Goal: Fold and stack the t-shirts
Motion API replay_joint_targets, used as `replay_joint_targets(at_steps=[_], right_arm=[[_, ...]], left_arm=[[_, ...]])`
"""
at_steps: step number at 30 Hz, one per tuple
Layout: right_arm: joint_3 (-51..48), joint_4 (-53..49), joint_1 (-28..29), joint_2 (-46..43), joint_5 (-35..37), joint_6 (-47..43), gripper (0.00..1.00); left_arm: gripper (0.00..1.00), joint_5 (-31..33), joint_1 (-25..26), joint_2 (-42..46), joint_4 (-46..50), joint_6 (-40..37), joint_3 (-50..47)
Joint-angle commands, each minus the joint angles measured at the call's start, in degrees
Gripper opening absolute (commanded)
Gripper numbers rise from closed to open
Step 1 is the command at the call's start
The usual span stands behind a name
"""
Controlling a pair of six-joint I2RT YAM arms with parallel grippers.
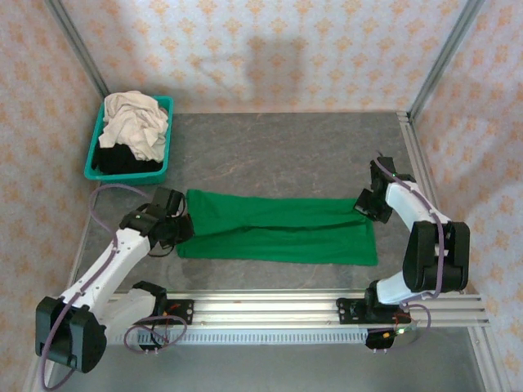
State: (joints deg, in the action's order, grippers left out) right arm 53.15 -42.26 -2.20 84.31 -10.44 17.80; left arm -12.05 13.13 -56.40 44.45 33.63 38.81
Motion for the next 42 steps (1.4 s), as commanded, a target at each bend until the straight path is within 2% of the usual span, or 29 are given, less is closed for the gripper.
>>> replay_joint_targets(at_steps=[1, 3, 8, 11, 12, 14, 17, 19, 22, 24, 27, 32, 34, 42], right_arm=[[-1.0, -2.3, -0.4, -1.7, 2.2, 0.7, 0.05], [-1.4, -2.5, -0.4, -2.1, 2.1, 1.2, 0.09], [-1.5, -3.8, -0.4, -3.3, 1.8, 1.7, 0.19], [-1.5, -5.3, -0.3, -7.6, 7.2, 2.5, 0.17], [-1.5, -5.7, -0.3, -10.2, 8.1, 2.4, 0.19], [-1.1, -6.4, -0.3, -14.2, 7.4, 2.4, 0.29], [-2.2, -4.1, 0.3, -17.9, -0.1, 3.2, 0.31], [-3.1, -2.7, 2.2, -17.5, -2.6, 4.7, 0.34], [-5.6, 2.9, 4.9, -14.1, -5.5, 7.0, 0.34], [-6.2, 5.1, 6.1, -10.5, -5.8, 7.7, 0.34], [-5.6, 5.7, 6.2, -4.3, -1.5, 7.6, 0.34], [-4.0, 4.6, 3.8, 3.7, 3.9, 7.9, 0.30], [-3.9, 4.3, 2.7, 4.2, 4.6, 8.0, 0.30], [-2.9, 3.6, -0.5, 4.6, 6.2, 7.9, 0.41]], left_arm=[[0.00, -0.2, 0.7, 2.0, -1.2, 2.6, -1.6], [0.00, 2.0, 1.1, 2.6, -1.6, 5.2, -2.7], [0.00, 2.5, 3.0, 3.9, -3.1, 8.5, -5.3], [0.00, 1.9, 3.6, 5.9, -3.4, 10.1, -6.5], [0.05, 1.2, 3.7, 6.9, -3.9, 10.8, -7.2], [0.20, 0.2, 3.7, 8.5, -4.3, 11.7, -7.8], [0.30, 0.9, 3.7, 10.1, -2.7, 11.5, -6.2], [0.41, 1.7, 3.7, 10.6, -1.3, 11.1, -4.5], [0.47, 2.1, 3.7, 9.8, -3.2, 10.5, -3.5], [0.48, 1.0, 3.7, 6.9, -5.8, 9.9, -2.6], [0.48, -0.7, 3.9, -1.4, -7.9, 7.6, 0.7], [0.46, 0.0, 6.6, -15.4, -8.6, 3.1, 8.8], [0.47, -0.1, 7.0, -18.9, -9.9, 2.5, 10.3], [0.47, 0.4, 7.1, -28.6, -12.5, 1.3, 10.7]])
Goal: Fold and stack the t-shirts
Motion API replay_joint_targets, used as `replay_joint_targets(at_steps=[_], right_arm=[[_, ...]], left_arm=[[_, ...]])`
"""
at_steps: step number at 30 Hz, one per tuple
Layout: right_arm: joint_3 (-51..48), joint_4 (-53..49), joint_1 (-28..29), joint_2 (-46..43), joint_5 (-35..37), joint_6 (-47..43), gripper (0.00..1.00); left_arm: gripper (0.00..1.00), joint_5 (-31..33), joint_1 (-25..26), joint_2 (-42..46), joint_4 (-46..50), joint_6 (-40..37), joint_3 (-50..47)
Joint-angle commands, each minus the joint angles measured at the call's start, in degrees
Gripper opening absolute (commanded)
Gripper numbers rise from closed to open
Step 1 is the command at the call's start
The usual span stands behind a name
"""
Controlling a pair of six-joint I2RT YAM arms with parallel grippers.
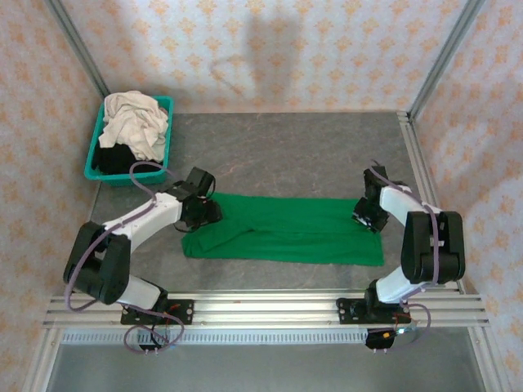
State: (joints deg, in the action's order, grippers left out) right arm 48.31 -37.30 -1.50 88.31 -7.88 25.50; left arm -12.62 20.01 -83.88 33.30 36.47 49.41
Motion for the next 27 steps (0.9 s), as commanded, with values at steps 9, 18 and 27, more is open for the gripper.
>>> replay_joint_targets(at_steps=[9, 18, 27], right_arm=[[11.5, -3.3, -1.9, 7.1, 8.5, -1.3, 0.41], [21.4, -8.6, -4.1, 16.2, 15.1, -2.0, 0.20], [18.2, -7.7, -6.0, 5.5, 7.2, -1.2, 0.23]], left_arm=[[0.42, 3.1, -0.8, -6.3, -0.6, -2.1, -0.5], [0.35, 0.7, -7.1, -3.6, -2.1, -0.3, -6.4], [0.35, -1.1, -7.2, 3.5, -1.4, 1.7, -9.4]])
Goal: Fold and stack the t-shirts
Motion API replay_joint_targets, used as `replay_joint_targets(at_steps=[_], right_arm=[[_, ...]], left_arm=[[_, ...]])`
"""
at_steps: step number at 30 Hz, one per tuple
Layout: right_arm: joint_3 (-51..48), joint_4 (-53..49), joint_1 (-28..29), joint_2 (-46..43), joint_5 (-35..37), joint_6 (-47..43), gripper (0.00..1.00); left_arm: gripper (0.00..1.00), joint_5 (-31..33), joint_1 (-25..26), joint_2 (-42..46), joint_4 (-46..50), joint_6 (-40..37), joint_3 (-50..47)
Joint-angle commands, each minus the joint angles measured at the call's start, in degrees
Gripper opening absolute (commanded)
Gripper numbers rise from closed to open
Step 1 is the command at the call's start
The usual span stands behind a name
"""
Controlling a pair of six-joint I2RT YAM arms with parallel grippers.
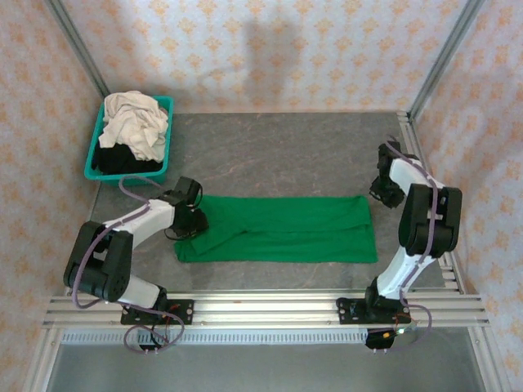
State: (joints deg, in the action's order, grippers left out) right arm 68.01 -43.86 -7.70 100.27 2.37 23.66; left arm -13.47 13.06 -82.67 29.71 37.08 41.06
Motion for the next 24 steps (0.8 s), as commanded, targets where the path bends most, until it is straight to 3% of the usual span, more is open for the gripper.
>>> replay_joint_targets(at_steps=[1, 5, 9, 13, 17, 20, 24], right_arm=[[-2.6, -0.5, 0.6, -8.2, -5.0, 0.9, 0.25], [-7.5, 1.2, 7.5, -15.2, -7.9, 2.2, 0.30], [-13.0, 4.8, 15.8, -16.7, -12.6, 5.2, 0.31], [-18.1, 9.1, 18.4, -16.6, -14.4, 6.5, 0.31], [-19.1, 10.5, 18.4, -13.7, -14.6, 6.1, 0.32], [-18.5, 10.8, 18.4, -11.3, -13.8, 5.7, 0.32], [-17.6, 10.8, 18.4, -9.6, -13.2, 5.4, 0.32]], left_arm=[[0.35, -0.2, -0.2, 3.3, 2.6, 0.9, -0.6], [0.43, 3.8, 2.6, 7.8, 7.5, -0.8, 3.3], [0.49, 4.1, 6.0, 7.1, 8.5, -1.8, 5.8], [0.50, 0.6, 8.5, 1.5, 5.3, -2.5, 5.5], [0.51, -6.7, 10.9, -3.6, 0.8, -4.1, 5.1], [0.44, -7.8, 12.1, -2.7, -0.5, -3.5, 3.8], [0.23, -6.1, 13.4, 1.5, 0.7, -3.0, 2.2]])
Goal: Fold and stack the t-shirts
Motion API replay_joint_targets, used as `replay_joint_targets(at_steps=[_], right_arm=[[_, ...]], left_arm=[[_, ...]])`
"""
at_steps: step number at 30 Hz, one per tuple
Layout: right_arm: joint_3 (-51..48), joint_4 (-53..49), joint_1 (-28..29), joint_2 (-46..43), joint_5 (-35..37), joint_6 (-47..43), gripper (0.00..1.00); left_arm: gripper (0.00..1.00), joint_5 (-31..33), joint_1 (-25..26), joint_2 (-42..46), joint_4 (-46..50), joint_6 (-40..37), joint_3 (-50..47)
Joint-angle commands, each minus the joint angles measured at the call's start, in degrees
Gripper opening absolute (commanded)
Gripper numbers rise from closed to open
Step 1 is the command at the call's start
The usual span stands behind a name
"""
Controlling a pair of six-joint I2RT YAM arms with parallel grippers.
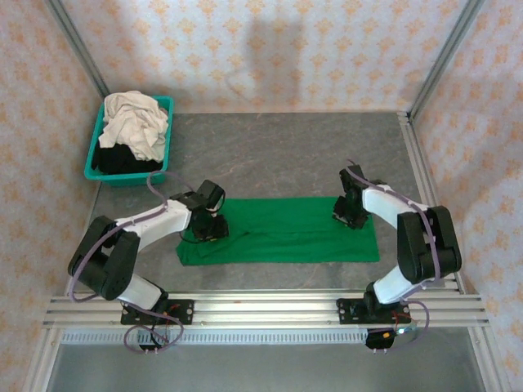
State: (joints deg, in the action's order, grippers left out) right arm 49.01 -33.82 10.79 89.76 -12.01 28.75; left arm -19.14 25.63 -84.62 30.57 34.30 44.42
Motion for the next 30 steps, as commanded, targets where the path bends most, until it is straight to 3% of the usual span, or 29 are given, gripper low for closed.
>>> replay_joint_targets(at_steps=[1, 3, 5, 13, 15, 16, 18, 20, 22, 26, 30], right_arm=[[1.7, 0.7, -0.2, 1.2, 1.4, 0.3, 0.32], [2.3, 0.5, -0.2, 1.8, 2.0, 0.1, 0.32], [2.9, 0.3, -0.2, 2.4, 2.2, -0.2, 0.32], [3.3, 0.9, -0.2, 4.4, 2.0, -0.4, 0.32], [3.4, 0.7, -0.2, 4.8, 1.9, -0.4, 0.32], [3.4, 0.7, -0.2, 4.8, 2.1, -0.5, 0.32], [3.8, 0.4, -0.2, 5.0, 2.2, -0.6, 0.32], [4.5, 0.1, -0.2, 5.1, 2.3, -0.7, 0.32], [5.2, -0.2, -0.2, 5.2, 2.1, -0.8, 0.32], [5.7, -0.2, -0.2, 4.9, 2.1, -0.9, 0.32], [5.3, -0.2, -0.2, 4.2, 2.5, -0.8, 0.32]], left_arm=[[0.18, -0.6, 0.9, 4.2, 0.0, -0.4, -1.6], [0.06, -0.6, 0.9, 5.3, 0.5, -0.6, -2.3], [0.00, -0.3, 1.0, 6.2, 1.9, -1.0, -2.5], [0.01, 5.7, 5.1, 15.5, 9.3, -2.0, -1.5], [0.09, 5.6, 7.2, 17.7, 9.5, -1.2, -2.3], [0.20, 4.4, 7.9, 18.5, 9.1, -0.7, -2.8], [0.25, 0.3, 8.5, 19.8, 6.9, 0.0, -4.1], [0.38, -2.2, 8.5, 21.1, 4.5, 0.3, -4.4], [0.49, -1.0, 8.4, 21.3, 4.5, -0.1, -2.7], [0.58, 6.1, 6.6, 15.1, 6.4, -1.4, 3.9], [0.56, 4.9, 3.6, 1.8, 6.4, -3.4, 11.3]])
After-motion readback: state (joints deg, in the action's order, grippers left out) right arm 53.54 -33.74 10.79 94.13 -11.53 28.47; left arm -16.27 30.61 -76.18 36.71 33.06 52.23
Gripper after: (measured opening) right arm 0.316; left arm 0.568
